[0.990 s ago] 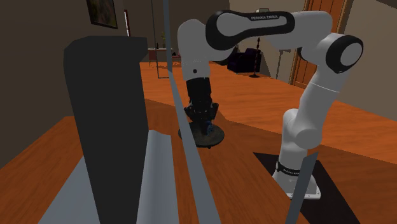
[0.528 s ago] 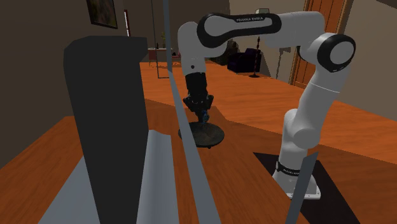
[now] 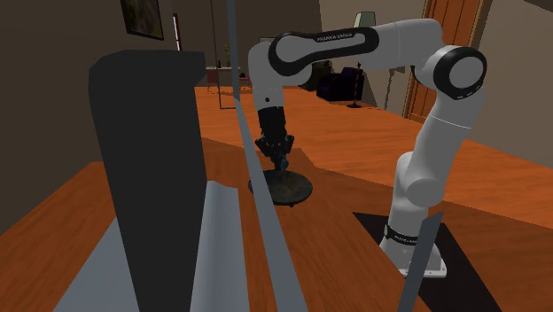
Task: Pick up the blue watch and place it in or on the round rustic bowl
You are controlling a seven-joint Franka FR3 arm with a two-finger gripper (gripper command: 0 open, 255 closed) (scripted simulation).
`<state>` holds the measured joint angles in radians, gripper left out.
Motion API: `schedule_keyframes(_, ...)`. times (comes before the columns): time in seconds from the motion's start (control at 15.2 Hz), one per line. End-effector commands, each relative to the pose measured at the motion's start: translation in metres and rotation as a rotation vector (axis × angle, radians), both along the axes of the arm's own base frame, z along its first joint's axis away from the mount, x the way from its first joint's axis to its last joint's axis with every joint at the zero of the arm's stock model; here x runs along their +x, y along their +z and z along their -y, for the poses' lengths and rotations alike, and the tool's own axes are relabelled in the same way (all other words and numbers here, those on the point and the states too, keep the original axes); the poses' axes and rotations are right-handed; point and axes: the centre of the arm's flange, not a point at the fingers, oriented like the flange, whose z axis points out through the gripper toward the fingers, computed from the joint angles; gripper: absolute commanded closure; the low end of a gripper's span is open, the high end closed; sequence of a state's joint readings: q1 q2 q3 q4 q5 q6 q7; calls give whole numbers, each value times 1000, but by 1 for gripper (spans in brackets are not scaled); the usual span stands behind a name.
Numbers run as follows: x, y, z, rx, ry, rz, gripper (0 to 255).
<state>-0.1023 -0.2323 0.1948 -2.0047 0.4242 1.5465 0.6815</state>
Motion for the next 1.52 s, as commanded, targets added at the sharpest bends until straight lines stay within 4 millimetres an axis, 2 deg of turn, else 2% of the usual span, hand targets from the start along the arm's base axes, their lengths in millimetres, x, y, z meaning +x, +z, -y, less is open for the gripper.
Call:
schedule_keyframes(0.0, -1, -10, 0, 0, 0, 0, 255)
schedule_keyframes(0.4, -1, -42, 0, 0, 0, 0, 255)
schedule_keyframes(0.92, -1, -42, 0, 0, 0, 0, 255)
schedule_keyframes(0.99, -1, -42, 0, 0, 0, 0, 0)
schedule_keyframes(1.32, -1, -42, 0, 0, 0, 0, 0)
schedule_keyframes(1.45, 5, -18, 9, 0, 0, 0, 0)
